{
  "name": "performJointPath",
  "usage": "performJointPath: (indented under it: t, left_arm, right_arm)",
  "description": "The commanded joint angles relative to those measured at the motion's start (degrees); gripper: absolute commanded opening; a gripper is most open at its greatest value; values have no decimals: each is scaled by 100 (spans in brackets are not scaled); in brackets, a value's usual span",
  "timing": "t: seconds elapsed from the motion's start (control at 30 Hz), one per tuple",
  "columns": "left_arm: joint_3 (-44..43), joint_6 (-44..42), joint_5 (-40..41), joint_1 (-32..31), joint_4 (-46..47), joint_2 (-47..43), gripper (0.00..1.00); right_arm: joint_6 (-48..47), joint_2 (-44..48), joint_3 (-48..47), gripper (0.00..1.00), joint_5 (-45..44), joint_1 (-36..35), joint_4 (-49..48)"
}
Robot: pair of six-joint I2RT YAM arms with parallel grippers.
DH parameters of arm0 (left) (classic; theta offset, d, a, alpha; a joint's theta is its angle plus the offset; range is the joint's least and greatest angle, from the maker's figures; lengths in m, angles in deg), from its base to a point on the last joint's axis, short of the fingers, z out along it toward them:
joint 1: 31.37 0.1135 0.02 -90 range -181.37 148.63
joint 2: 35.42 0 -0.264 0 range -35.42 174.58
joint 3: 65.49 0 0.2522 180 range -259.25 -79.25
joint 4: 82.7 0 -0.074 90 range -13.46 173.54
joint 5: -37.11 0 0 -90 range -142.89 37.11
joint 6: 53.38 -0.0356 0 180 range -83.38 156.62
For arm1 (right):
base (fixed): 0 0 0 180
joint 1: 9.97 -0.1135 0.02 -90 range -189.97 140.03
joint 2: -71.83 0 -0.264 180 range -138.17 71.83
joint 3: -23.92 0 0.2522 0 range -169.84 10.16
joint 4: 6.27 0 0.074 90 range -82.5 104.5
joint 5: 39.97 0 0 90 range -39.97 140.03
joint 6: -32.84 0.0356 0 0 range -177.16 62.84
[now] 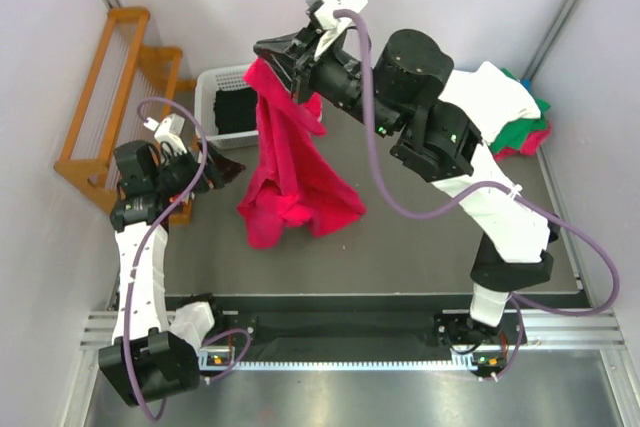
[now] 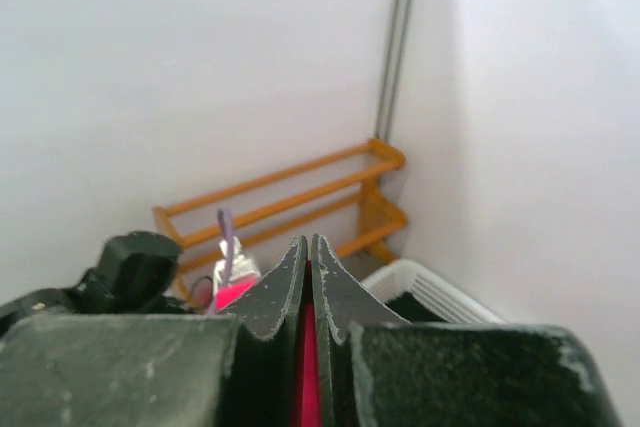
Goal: Fold and stack the t-shirts
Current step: Flatten the tshirt out
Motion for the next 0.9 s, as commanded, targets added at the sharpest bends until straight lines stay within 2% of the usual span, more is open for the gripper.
performJointPath:
  t: [0.0,0.13,0.43,0.53,0.6,0.7,0.73,0.77,0.87]
  left_arm:
    - [91,102,-82,114,341,-292,99]
    - [240,190,-134,132,507,-363,99]
    - [302,287,-161,220,578,-406,99]
    - [329,278,-161,229,578,-451,99]
    - [311,270,-178,220,578,-389,99]
    - [285,287,-222,229,596,-319,99]
    - [285,296,-222,229,596,-293,99]
    - [276,296,-222,229,596,-275,99]
    - [276,305,-240,229,613,-266,99]
  right_arm:
    - [529,-77,127,0,531,-75,-348]
    - [706,-349,392,0,1407,-84,117]
    - [909,-816,462,0,2411,-329,232]
    - [821,-484,673,0,1983,-295,311]
    - [680,-132,1190,0,1692,-102,75]
    - [1153,781,2305,0,1192,757,-433]
    - [1320,1001,2560,0,1016,1430,-496]
    - [1600,1421,3068,0,840,1785,-506]
    - [1638,2250,4169,0,-117,3007,-550]
